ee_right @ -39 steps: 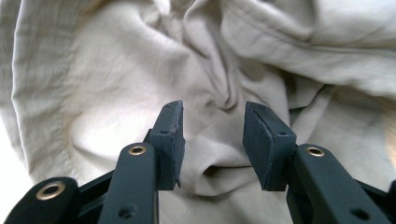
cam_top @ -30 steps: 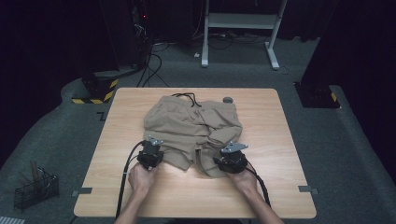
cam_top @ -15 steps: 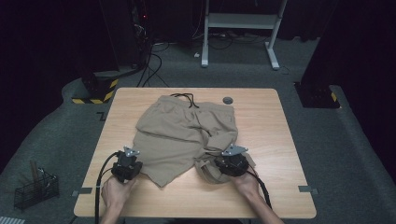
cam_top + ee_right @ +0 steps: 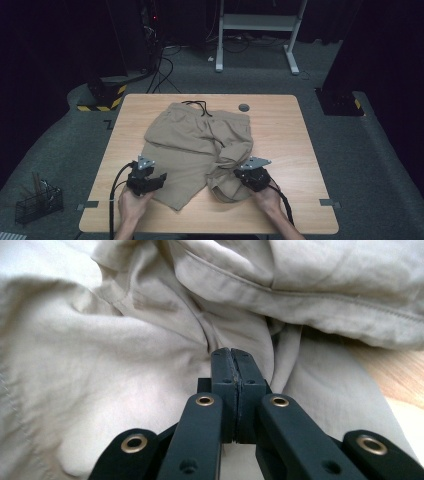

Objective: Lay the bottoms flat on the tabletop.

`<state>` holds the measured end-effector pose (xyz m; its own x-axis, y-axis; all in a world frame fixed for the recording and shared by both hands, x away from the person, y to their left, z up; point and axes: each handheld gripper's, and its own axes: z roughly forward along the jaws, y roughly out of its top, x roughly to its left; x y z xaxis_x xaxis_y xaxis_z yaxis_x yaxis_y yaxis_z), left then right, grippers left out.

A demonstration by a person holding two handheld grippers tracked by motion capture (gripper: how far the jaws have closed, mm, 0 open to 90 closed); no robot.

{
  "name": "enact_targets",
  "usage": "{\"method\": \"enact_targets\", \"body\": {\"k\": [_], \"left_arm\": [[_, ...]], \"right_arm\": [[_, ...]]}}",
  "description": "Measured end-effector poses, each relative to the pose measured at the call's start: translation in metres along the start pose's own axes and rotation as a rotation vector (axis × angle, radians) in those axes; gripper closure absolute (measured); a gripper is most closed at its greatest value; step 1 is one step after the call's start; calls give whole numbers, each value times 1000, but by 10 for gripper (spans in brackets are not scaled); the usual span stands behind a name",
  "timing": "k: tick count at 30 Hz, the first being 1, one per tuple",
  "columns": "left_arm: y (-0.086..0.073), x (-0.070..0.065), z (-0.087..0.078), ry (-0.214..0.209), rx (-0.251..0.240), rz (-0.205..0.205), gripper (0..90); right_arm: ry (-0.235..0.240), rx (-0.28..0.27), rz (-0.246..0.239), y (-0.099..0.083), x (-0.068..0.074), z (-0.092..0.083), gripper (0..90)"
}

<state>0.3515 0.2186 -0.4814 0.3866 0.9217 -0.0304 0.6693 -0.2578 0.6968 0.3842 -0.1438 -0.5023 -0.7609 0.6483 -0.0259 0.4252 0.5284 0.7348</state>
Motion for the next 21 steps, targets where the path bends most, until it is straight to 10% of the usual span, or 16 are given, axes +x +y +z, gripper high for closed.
{"method": "enact_targets", "body": {"k": [6,10,15,21], "left_arm": [[11,-8,40,5,5,-5,400],[8,-7,54,22,24,8,379],[-4,-5,55,17,-55,-1,366],[-11,-8,53,39,-85,9,366]], "right_arm": [[-39,3,4,-1,-5,-8,874],[-38,-10,89,-5,-13,-21,653],[-41,-100,60,18,0,-38,542],[-47,-106,63,43,5,-15,491]]}}
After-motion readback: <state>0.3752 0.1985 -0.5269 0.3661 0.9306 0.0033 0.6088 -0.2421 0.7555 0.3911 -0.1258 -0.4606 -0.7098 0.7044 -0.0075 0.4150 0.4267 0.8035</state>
